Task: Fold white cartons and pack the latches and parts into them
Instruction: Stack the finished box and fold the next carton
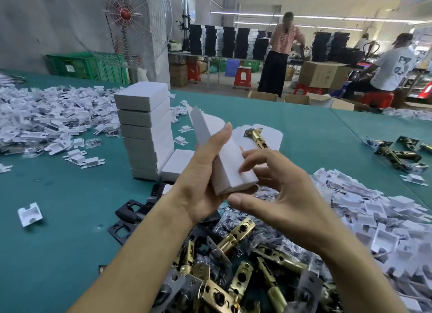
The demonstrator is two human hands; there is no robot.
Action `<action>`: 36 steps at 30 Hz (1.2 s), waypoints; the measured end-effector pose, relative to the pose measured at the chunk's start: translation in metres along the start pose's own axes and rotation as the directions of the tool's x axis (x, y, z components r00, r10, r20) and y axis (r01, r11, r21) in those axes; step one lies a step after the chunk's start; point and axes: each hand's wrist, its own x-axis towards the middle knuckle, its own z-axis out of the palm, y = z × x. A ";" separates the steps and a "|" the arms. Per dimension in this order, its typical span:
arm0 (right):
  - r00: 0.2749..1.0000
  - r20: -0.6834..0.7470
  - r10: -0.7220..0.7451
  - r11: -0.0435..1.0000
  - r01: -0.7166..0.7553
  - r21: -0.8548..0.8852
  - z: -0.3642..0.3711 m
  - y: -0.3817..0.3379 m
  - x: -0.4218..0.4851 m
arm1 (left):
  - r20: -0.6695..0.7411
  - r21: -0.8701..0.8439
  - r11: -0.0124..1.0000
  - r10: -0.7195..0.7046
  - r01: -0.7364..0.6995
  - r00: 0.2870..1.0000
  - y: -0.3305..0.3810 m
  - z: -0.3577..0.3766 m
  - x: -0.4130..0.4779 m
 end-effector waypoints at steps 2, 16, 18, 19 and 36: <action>0.995 -0.042 0.086 0.987 -0.079 0.138 0.001 -0.002 0.000 | 0.015 0.097 0.995 0.011 -0.013 1.000 -0.001 0.002 -0.001; 0.976 0.155 0.154 0.985 -0.164 0.055 -0.003 0.014 0.002 | -0.184 0.520 0.804 0.436 -0.289 0.881 -0.001 -0.011 0.011; 0.928 0.278 0.249 0.952 -0.181 -0.248 0.001 0.021 0.000 | -0.216 0.496 0.815 0.449 -0.298 0.867 0.000 -0.016 0.012; 0.902 0.311 0.300 0.907 -0.169 -0.386 0.002 0.024 -0.001 | -0.202 0.462 0.833 0.435 -0.306 0.877 0.000 -0.017 0.013; 0.858 0.438 0.268 0.609 0.202 -0.767 0.021 0.026 0.004 | 0.014 0.621 0.715 0.398 -0.320 0.917 -0.004 -0.035 0.016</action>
